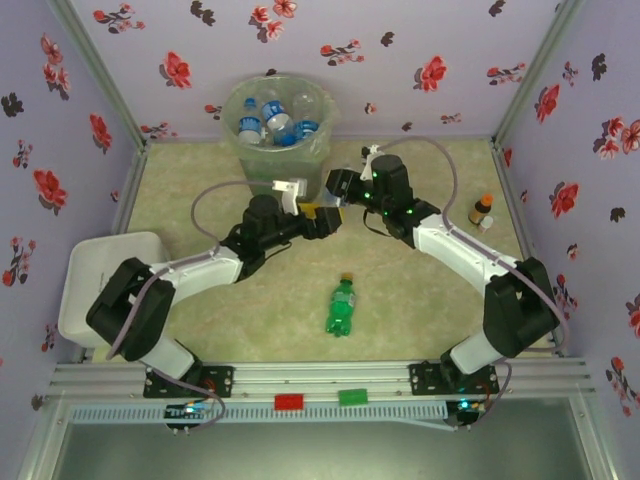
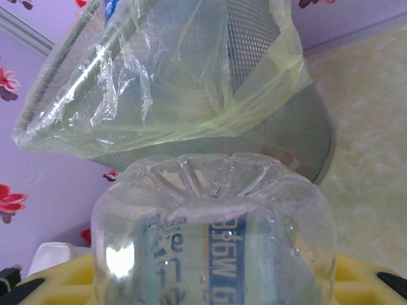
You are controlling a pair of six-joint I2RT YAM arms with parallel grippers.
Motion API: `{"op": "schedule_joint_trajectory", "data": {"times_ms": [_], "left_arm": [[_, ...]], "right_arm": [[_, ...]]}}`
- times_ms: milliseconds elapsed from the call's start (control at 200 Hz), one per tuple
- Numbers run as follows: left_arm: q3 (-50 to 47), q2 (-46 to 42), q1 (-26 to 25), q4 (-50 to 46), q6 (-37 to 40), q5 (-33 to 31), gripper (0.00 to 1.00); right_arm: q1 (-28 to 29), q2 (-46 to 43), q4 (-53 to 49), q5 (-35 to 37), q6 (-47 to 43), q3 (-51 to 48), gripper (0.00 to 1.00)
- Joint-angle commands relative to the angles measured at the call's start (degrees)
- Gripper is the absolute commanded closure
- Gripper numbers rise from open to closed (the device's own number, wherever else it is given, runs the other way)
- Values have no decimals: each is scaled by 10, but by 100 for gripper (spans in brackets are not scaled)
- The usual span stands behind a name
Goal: Put the plastic bottles in the bin
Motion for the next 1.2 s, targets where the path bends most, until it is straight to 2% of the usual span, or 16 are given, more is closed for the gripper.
{"op": "schedule_joint_trajectory", "data": {"times_ms": [0, 190, 320, 380, 475, 550, 605, 685, 730, 885, 1065, 1195], "left_arm": [[31, 21, -3, 20, 22, 11, 0], [47, 41, -2, 15, 18, 13, 7], [51, 44, -2, 14, 19, 15, 18], [53, 44, -2, 15, 21, 15, 25], [53, 42, -2, 17, 20, 15, 42], [52, 41, -2, 20, 18, 16, 51], [50, 40, -2, 21, 15, 17, 52], [45, 38, -2, 26, 10, 17, 52], [41, 37, -2, 29, 6, 17, 52], [26, 23, 5, 25, 0, 13, 52], [31, -26, 25, -29, 35, -2, 52], [78, -67, 43, -124, 94, -33, 52]], "right_arm": [[-2, -23, 41, -31, 27, -8, 52], [-2, -31, 56, -43, 33, -21, 52], [-2, -33, 63, -47, 39, -26, 52], [-2, -32, 66, -48, 41, -28, 52], [-2, -32, 67, -48, 43, -31, 51], [-2, -33, 69, -47, 45, -31, 47], [-2, -34, 71, -43, 45, -31, 42], [-2, -41, 72, -31, 47, -32, 26], [-2, -48, 70, -21, 41, -31, 20], [-7, -89, 26, 50, 4, -28, 1], [-14, -145, -28, 154, -28, -56, 0], [-15, -171, -55, 221, -30, -98, 1]]}}
